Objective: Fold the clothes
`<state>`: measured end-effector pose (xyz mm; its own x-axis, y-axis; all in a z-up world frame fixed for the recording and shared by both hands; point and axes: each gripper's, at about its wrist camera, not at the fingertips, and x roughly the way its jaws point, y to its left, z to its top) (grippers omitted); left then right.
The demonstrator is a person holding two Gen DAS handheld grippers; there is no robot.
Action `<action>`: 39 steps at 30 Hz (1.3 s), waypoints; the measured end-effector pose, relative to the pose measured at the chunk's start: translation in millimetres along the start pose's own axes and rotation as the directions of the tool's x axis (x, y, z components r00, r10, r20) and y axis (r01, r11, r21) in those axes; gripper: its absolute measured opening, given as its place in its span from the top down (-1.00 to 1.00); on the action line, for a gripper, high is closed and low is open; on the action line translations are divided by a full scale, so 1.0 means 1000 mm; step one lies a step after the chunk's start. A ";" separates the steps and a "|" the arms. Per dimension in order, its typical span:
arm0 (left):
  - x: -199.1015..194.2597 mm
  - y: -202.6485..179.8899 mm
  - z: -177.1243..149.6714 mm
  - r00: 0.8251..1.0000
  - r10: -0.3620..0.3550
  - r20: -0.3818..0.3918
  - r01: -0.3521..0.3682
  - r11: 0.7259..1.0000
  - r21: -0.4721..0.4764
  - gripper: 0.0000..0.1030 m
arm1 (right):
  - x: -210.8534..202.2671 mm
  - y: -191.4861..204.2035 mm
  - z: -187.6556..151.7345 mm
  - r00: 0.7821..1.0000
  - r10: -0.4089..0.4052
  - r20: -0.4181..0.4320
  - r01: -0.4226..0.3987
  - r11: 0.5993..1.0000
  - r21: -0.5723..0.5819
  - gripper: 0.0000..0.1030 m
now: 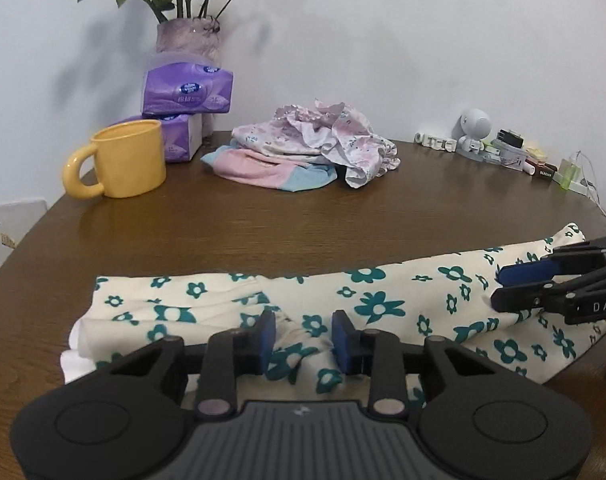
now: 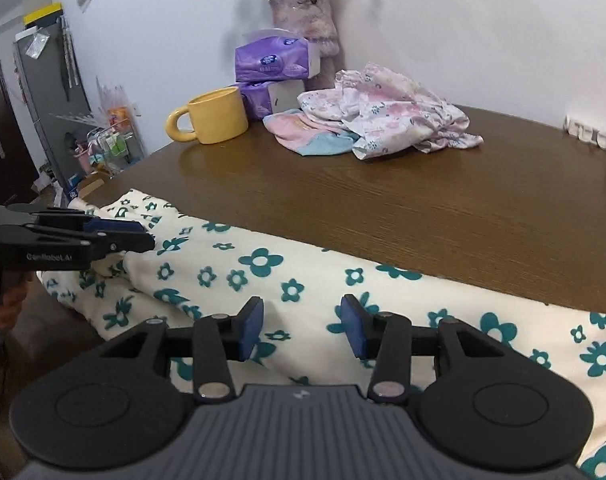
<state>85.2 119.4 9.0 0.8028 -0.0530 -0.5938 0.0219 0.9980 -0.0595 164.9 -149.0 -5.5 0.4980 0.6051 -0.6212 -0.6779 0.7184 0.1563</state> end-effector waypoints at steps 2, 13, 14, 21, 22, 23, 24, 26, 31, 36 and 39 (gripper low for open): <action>0.000 0.001 -0.002 1.000 0.023 0.007 -0.023 1.000 0.014 0.39 | -0.002 0.002 -0.003 1.000 -0.010 -0.003 0.010 1.000 -0.030 0.16; -0.012 0.034 -0.012 0.989 0.139 0.042 -0.135 0.986 -0.093 0.43 | -0.009 0.006 -0.014 0.999 -0.032 0.014 0.033 0.995 -0.091 0.16; -0.014 0.040 -0.013 0.985 0.171 0.037 -0.166 0.980 -0.108 0.38 | -0.009 0.007 -0.014 0.999 -0.034 0.015 0.035 0.995 -0.094 0.16; -0.035 0.062 -0.014 0.984 0.171 0.058 -0.154 0.963 -0.220 0.29 | -0.012 0.012 -0.008 0.999 -0.025 0.023 0.027 0.995 -0.097 0.15; -0.038 0.060 -0.012 0.986 0.151 0.069 -0.132 0.967 -0.219 0.29 | -0.013 0.021 -0.004 0.999 0.008 0.033 -0.004 0.993 -0.115 0.15; -0.040 0.058 -0.010 0.989 0.129 0.076 -0.110 0.971 -0.214 0.29 | -0.014 0.031 -0.001 0.998 0.050 0.040 -0.044 0.989 -0.142 0.16; -0.041 0.055 -0.009 0.991 0.113 0.077 -0.095 0.974 -0.204 0.30 | -0.015 0.042 0.003 0.995 0.093 0.045 -0.084 0.982 -0.170 0.16; -0.038 0.047 -0.008 0.994 0.091 0.060 -0.079 0.983 -0.168 0.35 | -0.013 0.066 0.009 0.986 0.164 0.041 -0.150 0.958 -0.243 0.25; -0.019 0.042 -0.014 0.996 0.087 0.005 -0.086 0.988 -0.127 0.32 | 0.017 0.129 0.012 0.982 0.187 -0.015 -0.173 0.868 -0.465 0.40; -0.019 0.044 -0.014 0.997 0.074 0.007 -0.072 0.991 -0.116 0.31 | 0.043 0.156 0.009 0.995 0.097 -0.023 -0.092 0.805 -0.586 0.45; -0.025 0.047 -0.013 0.998 0.063 0.024 -0.060 0.992 -0.110 0.33 | 0.044 0.160 0.008 0.996 0.080 -0.040 -0.087 0.782 -0.616 0.76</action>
<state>58.6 167.2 10.5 0.8165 0.0113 -0.5772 -0.0926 0.9894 -0.1116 83.0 -4.9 -1.2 0.4203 0.6460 -0.6372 -0.9074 0.2976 -0.2968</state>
